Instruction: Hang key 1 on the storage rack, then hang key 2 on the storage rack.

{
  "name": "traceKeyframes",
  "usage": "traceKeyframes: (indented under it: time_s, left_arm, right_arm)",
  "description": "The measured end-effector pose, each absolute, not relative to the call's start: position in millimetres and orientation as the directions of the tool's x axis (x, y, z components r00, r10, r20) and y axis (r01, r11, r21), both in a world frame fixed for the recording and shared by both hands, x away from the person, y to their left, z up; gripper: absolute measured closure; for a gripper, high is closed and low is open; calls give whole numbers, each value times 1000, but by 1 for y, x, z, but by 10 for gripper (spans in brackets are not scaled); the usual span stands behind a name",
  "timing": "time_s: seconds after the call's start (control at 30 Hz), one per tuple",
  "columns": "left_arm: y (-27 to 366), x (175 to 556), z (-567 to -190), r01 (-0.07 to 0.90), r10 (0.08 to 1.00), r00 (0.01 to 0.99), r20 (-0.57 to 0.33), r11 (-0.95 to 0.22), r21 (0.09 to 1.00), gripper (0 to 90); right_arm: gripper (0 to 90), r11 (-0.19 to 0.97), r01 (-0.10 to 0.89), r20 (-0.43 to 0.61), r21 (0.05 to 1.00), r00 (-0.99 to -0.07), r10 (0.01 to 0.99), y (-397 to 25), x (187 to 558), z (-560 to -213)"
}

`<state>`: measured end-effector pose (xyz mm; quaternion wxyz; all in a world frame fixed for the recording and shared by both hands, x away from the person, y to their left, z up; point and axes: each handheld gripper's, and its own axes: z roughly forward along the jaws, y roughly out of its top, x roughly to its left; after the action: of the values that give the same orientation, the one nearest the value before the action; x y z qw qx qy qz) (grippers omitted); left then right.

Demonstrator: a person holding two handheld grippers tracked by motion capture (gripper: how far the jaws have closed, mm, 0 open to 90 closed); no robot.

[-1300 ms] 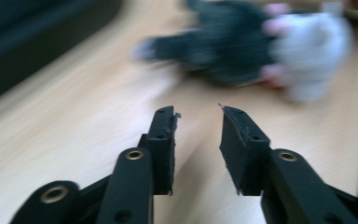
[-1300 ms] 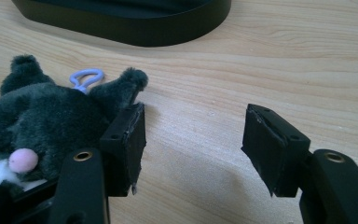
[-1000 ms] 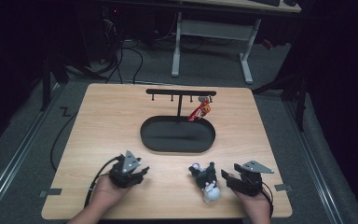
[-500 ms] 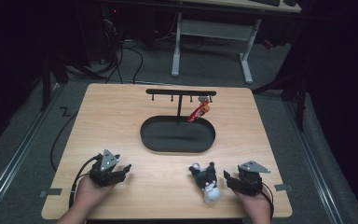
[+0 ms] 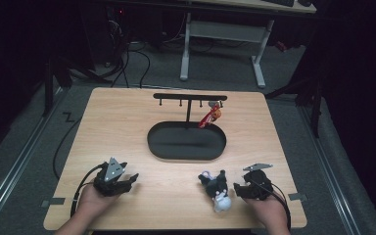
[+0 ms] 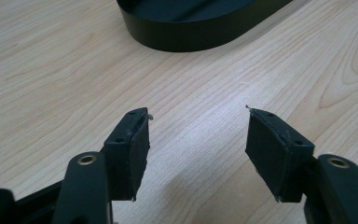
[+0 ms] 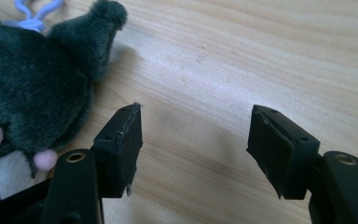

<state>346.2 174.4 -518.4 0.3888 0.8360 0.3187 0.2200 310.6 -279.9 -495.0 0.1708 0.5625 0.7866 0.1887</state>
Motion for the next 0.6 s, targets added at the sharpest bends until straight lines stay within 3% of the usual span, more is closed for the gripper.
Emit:
traceKeyframes:
  time_s: [0.6]
  left_arm:
    - [165,343,-517,334,679,721,137,-514,791,396]
  right_arm:
    - [324,275,919,10,282,-290,957,-284,324,-479]
